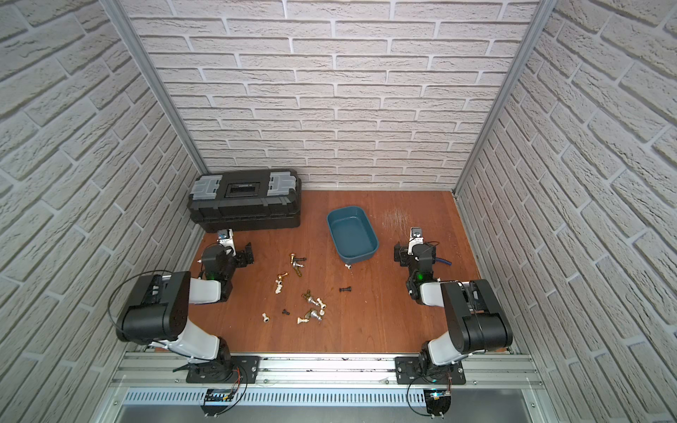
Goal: Put the chess pieces into the storage box
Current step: Pick up the chess piece at the center of the board.
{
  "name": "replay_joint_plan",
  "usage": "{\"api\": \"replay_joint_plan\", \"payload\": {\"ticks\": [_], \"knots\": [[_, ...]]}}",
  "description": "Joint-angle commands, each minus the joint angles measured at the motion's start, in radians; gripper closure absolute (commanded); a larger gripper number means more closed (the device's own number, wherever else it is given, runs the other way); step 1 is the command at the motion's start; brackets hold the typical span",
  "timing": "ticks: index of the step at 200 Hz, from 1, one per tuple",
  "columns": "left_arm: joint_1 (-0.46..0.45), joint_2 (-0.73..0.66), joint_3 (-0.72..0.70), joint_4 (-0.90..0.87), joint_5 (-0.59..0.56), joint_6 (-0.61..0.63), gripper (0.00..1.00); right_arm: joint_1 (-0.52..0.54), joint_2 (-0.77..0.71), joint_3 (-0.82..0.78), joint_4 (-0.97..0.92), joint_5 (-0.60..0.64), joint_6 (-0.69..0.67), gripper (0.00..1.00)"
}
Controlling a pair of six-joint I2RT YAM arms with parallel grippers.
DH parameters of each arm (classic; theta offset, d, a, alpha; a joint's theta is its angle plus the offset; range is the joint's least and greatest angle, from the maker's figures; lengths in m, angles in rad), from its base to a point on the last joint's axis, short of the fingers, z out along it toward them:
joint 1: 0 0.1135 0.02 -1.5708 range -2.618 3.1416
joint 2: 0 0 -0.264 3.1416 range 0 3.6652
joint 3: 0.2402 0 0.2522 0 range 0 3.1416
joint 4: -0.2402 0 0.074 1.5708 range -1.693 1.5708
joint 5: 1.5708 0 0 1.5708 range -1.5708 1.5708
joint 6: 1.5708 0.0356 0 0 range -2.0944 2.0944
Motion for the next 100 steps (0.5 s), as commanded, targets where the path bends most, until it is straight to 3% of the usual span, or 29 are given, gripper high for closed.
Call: {"api": "replay_joint_plan", "payload": {"ticks": [1,100], "knots": [[-0.004,-0.011,0.006,0.022,-0.006,0.015,0.02,-0.002,-0.007,-0.011,0.046,0.009,0.004,0.00],[-0.005,-0.009,0.006,0.022,-0.007,0.017,0.02,-0.003,-0.006,-0.008,0.044,0.006,0.004,0.00]]}}
